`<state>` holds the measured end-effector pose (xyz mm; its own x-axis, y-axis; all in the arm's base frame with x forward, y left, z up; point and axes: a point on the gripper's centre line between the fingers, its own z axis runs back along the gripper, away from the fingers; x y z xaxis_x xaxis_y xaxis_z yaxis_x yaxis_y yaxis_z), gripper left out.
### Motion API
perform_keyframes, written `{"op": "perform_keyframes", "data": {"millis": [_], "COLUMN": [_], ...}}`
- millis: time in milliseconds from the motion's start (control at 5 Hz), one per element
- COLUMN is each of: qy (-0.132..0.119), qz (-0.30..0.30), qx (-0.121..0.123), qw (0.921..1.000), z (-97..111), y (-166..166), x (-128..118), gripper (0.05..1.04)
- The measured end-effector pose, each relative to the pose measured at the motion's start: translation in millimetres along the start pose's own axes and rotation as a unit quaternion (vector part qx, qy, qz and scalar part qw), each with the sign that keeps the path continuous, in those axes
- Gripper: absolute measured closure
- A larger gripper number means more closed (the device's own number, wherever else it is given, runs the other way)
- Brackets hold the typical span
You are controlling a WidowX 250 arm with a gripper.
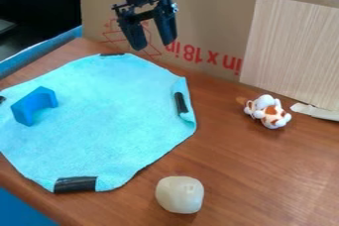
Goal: Remove the blue figure from the top edge of the cloth
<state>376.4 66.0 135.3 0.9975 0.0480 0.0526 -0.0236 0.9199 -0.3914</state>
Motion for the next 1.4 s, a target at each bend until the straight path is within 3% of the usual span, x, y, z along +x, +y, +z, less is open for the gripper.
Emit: {"op": "perform_keyframes", "data": {"millis": [200,400,800,1000,1200,1400], "qy": [0.021,0.017,-0.010,-0.024,0.000,0.010], "qz": [0.007,-0.002,-0.049,-0.077,-0.142,-0.167], "qx": [-0.005,0.013,0.074,0.101,0.133,0.159], "qw": [0.9997,0.9998,0.9960,0.9916,0.9809,0.9731], "z": [-15.6,-13.4,21.6,40.4,44.5,46.8], "y": [6.5,25.1,73.6,99.7,124.4,149.4], "x": [-2.9,-11.7,-35.7,-52.2,-66.6,-80.9], "gripper": [0.083,0.083,0.083,0.083,0.083,0.083]}}
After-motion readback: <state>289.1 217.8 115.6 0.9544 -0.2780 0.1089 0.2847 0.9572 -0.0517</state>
